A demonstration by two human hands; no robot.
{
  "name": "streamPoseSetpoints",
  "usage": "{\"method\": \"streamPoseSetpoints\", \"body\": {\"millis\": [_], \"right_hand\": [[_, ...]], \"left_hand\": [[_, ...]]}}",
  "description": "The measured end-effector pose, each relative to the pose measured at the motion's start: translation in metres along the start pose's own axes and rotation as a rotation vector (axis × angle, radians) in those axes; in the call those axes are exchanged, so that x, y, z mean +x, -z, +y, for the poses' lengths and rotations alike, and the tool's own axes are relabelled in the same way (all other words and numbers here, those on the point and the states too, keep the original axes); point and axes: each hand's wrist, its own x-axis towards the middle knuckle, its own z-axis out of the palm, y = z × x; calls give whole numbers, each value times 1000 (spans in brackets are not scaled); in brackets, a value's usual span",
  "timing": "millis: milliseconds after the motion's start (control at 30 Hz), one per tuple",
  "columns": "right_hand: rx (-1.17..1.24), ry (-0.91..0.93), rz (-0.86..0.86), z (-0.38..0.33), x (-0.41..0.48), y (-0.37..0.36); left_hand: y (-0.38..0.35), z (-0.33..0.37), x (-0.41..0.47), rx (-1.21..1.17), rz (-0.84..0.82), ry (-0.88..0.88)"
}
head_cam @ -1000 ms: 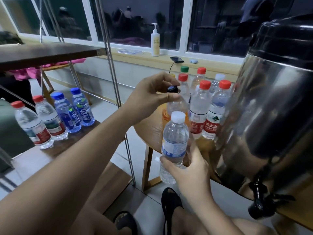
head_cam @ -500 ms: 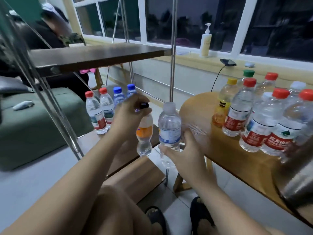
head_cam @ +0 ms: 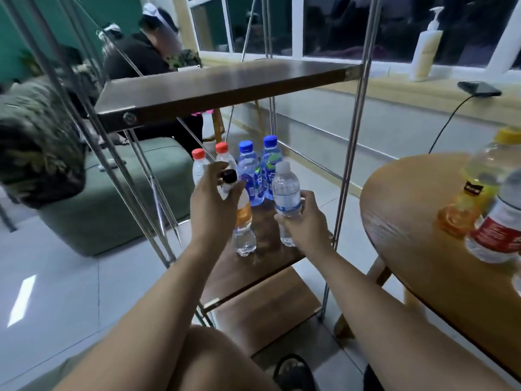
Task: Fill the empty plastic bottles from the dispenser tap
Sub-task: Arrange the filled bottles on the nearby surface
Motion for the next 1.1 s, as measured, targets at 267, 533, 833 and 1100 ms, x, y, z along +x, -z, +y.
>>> {"method": "streamPoseSetpoints", "body": {"millis": [267,533,833,1100], "right_hand": [[53,-48,-64,9,23,-5],[-123,-4,22,26,-3,1],[-167,69,-248,46,-8,-5],[-223,126,-250,56,25,-14]], "left_hand": [[5,-24,-38,97,-61,257],[-16,-48,-59,178,-772,317],[-28,-54,-47,212,-701,410],[-39,-67,-35,332,-588,456]]}}
